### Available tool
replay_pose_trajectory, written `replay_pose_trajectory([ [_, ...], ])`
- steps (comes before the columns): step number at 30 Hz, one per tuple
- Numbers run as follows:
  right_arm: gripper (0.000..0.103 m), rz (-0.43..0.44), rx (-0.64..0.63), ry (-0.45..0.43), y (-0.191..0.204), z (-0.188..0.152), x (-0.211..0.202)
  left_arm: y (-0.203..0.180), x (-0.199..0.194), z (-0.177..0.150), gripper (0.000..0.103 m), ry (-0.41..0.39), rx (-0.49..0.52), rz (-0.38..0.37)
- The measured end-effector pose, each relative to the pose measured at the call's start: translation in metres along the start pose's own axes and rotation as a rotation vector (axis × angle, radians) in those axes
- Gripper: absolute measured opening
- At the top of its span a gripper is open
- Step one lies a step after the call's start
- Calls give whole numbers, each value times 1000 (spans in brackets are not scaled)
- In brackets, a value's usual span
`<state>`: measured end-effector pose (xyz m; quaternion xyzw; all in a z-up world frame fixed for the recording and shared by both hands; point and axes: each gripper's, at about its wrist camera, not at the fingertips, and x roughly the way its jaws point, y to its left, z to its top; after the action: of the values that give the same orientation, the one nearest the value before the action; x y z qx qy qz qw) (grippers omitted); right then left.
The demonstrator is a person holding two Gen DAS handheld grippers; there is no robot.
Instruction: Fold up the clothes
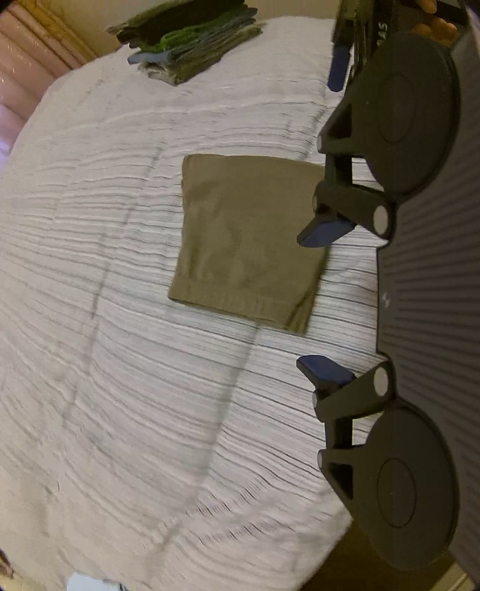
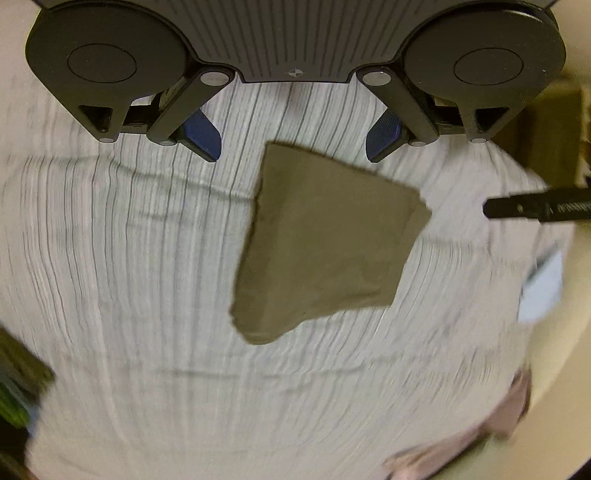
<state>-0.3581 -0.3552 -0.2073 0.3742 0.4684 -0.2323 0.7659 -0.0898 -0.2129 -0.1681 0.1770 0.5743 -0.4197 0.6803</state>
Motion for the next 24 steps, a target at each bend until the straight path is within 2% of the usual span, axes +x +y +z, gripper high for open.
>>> replay_pose_trajectory([
  [7,88,91,175,-74,-49,-2,9,18,62,29,60,51,22,-127],
  [10,88,140,216,-99,-57,2,30,26,88,39,60,68,28,-155],
  [16,88,268,320,-130,-76,21,81,53,143,55,61,94,-3,-261],
  [21,88,384,414,-153,-94,39,123,73,175,60,60,107,-86,-399],
  [24,88,468,473,-136,-103,42,139,80,188,61,58,125,-128,-497],
])
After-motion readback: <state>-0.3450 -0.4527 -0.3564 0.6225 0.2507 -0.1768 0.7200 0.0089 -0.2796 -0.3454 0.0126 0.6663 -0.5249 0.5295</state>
